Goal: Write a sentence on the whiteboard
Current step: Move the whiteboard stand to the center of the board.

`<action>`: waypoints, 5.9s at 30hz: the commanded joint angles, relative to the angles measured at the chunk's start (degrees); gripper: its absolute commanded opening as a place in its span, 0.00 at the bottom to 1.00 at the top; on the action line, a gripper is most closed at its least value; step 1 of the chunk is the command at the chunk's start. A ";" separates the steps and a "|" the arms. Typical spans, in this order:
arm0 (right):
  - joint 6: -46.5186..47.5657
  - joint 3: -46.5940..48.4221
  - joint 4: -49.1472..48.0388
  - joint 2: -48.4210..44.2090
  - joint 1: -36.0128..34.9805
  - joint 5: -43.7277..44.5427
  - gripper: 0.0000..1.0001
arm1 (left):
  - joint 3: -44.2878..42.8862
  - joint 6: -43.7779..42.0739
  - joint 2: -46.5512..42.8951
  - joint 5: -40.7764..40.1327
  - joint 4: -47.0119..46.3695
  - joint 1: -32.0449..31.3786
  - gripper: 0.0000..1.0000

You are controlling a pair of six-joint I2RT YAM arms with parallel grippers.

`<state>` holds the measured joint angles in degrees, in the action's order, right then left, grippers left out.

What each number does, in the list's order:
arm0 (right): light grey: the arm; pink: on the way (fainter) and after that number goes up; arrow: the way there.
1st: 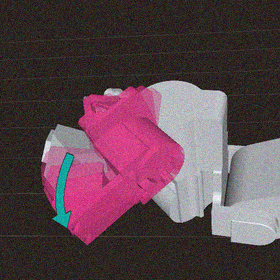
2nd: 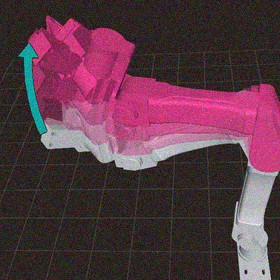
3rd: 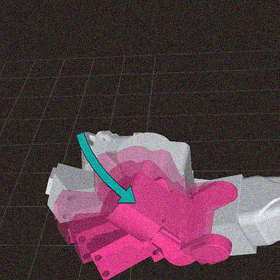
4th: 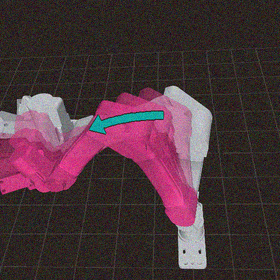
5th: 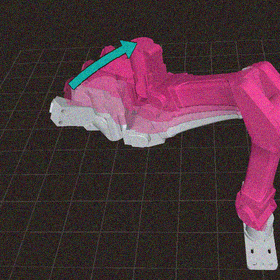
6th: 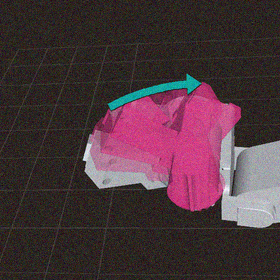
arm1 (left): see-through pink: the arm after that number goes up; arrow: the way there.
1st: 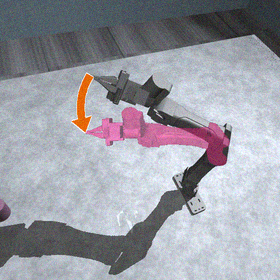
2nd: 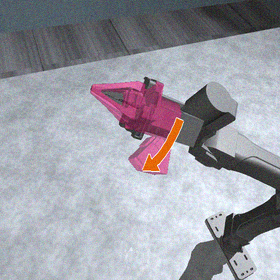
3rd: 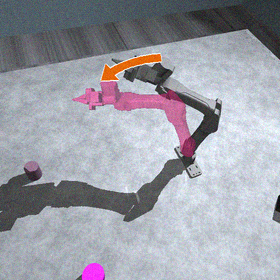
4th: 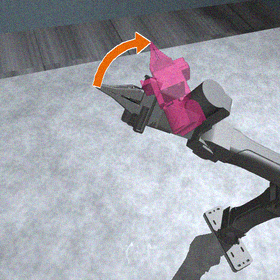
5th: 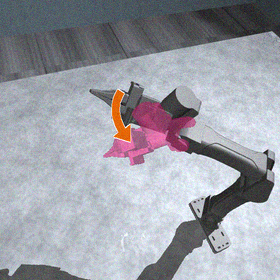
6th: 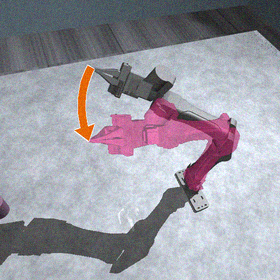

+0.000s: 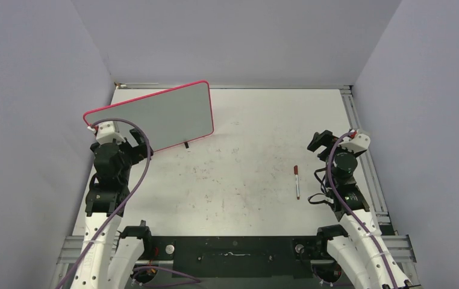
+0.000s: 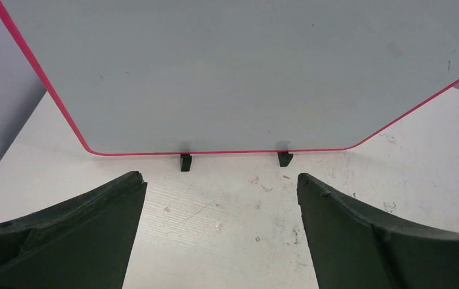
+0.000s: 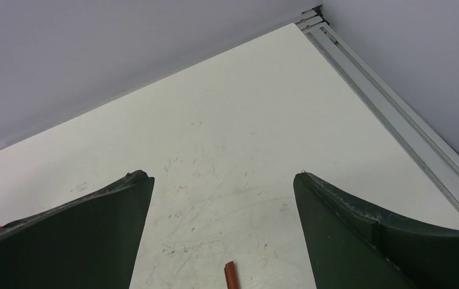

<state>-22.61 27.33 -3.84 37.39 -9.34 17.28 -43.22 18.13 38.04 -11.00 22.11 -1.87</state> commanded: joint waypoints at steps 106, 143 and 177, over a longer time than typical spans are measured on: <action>8.33 70.12 -21.85 109.04 -47.35 4.55 0.37 | -1.68 -2.64 -0.26 -4.07 2.89 -6.11 0.96; 6.61 16.38 -31.93 72.09 -41.06 10.50 0.12 | -17.21 -6.63 -1.67 19.76 17.19 -7.89 0.96; -7.42 11.52 31.74 30.55 -10.65 -3.75 0.78 | -12.78 -7.58 -3.45 15.54 9.72 -7.89 0.96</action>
<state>-29.54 40.56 24.88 69.67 -24.51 19.20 -55.61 10.26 34.83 1.80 35.46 -9.72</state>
